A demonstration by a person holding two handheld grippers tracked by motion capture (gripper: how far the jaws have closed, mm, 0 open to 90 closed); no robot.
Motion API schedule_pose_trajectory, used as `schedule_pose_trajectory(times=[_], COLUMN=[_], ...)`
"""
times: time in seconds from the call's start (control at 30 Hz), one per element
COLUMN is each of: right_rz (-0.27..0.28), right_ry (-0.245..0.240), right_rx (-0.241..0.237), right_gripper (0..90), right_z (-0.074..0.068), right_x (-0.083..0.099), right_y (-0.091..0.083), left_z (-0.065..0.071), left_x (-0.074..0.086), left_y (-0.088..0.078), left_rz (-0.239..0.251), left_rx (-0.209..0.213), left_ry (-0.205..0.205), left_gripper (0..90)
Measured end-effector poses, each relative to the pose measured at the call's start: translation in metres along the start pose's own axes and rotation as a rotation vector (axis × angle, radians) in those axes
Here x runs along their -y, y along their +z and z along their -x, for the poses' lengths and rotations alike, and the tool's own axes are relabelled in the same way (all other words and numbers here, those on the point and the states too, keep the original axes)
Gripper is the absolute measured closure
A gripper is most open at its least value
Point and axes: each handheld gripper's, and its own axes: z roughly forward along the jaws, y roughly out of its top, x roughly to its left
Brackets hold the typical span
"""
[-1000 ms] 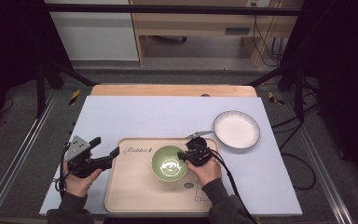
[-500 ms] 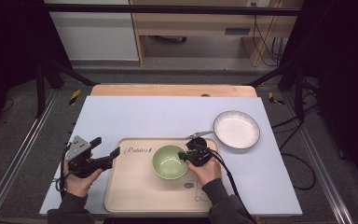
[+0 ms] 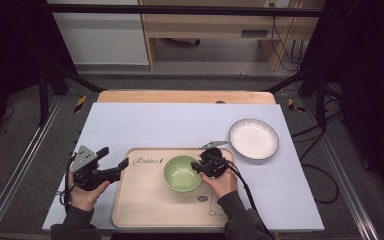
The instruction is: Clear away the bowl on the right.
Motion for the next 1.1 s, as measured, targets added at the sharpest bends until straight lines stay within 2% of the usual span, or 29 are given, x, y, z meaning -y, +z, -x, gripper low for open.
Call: schedule_pose_trajectory(times=[0.03,0.2,0.33,0.5,0.63,0.67,0.73,0.9,1.1], right_rz=[0.0,0.063,0.139,0.22,0.262,0.287,0.305,0.363,0.399], right_ry=[0.0,-0.017,-0.046,-0.074,-0.08,-0.105,-0.118,-0.135,-0.147], right_rx=[0.0,0.008,0.041,0.055,0.059,0.07,0.079,0.082,0.098], right_gripper=[76.9,61.9,48.0,30.6,25.4,21.0,18.4,15.6,13.1], right_z=[0.0,0.002,0.0,0.001,0.002,0.001,0.0,0.002,0.009], right_x=[0.0,-0.002,-0.003,-0.003,-0.002,-0.002,-0.001,0.003,0.011], right_y=[0.0,-0.012,-0.023,-0.034,-0.041,-0.044,-0.048,-0.061,-0.072], left_z=[0.0,0.0,0.0,0.0,0.0,0.0,-0.001,-0.002,-0.003], left_x=[0.0,0.0,0.0,0.0,0.0,0.0,0.0,0.002,0.002], left_y=[0.0,0.0,0.0,-0.001,0.0,0.0,0.0,0.0,0.0], left_rz=[0.0,0.002,0.002,0.003,0.003,0.003,0.003,0.001,0.002], left_rx=[0.0,0.001,0.003,0.003,0.002,0.002,0.002,0.003,0.001], left_ry=[0.0,-0.002,-0.003,-0.005,-0.005,-0.005,-0.007,-0.011,-0.009], left_gripper=[17.1,17.1,17.2,17.1,17.0,17.0,17.0,16.7,16.2])
